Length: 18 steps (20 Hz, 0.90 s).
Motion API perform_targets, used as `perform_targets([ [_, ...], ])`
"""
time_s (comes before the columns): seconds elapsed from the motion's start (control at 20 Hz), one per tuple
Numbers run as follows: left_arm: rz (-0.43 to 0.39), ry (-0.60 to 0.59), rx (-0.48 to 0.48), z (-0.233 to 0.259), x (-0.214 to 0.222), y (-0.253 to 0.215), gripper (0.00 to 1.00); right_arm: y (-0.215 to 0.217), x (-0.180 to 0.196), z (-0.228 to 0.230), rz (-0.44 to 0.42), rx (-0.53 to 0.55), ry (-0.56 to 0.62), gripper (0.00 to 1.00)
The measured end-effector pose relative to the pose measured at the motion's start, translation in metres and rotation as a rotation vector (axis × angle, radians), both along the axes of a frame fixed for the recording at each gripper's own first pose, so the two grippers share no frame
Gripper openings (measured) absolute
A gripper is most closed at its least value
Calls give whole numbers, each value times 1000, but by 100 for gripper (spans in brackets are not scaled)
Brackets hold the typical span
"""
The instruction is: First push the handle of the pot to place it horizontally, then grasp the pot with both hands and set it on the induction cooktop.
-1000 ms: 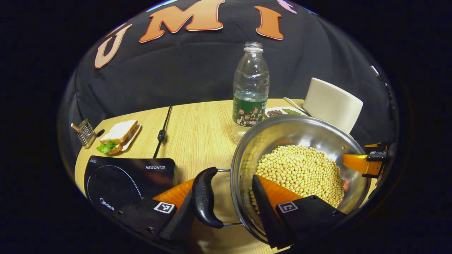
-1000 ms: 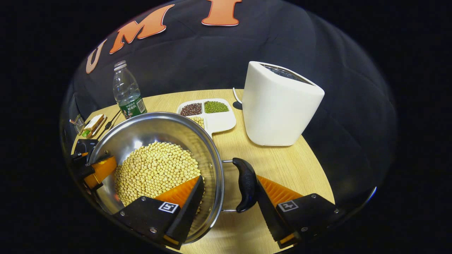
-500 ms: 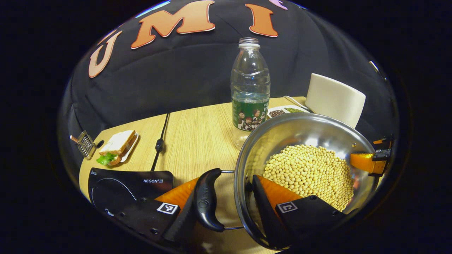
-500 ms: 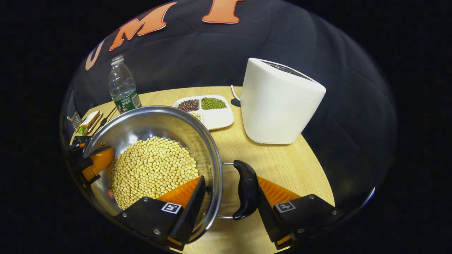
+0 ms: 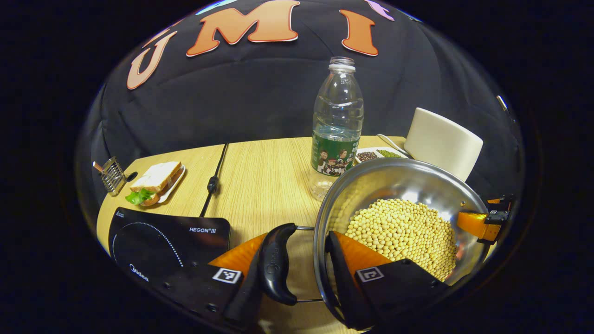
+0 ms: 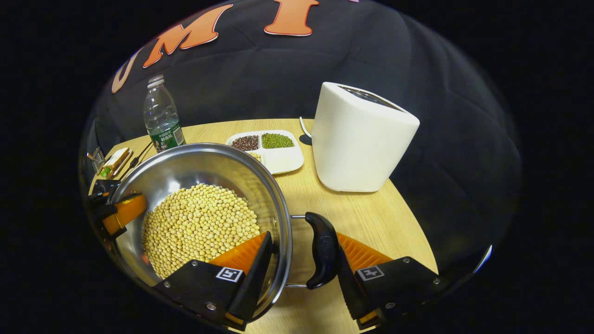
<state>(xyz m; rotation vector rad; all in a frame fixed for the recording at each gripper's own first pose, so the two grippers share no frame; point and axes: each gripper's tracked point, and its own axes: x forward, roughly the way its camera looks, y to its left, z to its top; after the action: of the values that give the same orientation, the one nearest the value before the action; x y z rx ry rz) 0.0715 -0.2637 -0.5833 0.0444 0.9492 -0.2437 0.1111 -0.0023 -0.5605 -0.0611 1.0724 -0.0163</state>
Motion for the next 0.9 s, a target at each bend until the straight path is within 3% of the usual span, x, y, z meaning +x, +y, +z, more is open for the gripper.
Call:
perform_targets([
  [0.35,-4,-68,22,39,3,10,72,6,-2,36,-10,18,-43,71],
  [0.4,-3,-69,21,45,2,14,77,7,-4,43,-9,15,-49,71],
  [0.45,-1,-71,19,51,1,18,72,9,-4,49,-9,11,-54,71],
  [0.8,26,-95,27,100,-1,59,74,43,-6,96,29,9,-94,71],
  [0.85,27,-103,34,109,-2,65,74,48,-5,102,32,14,-99,66],
  [0.9,31,-108,42,117,-3,73,74,58,-5,107,38,19,-107,71],
])
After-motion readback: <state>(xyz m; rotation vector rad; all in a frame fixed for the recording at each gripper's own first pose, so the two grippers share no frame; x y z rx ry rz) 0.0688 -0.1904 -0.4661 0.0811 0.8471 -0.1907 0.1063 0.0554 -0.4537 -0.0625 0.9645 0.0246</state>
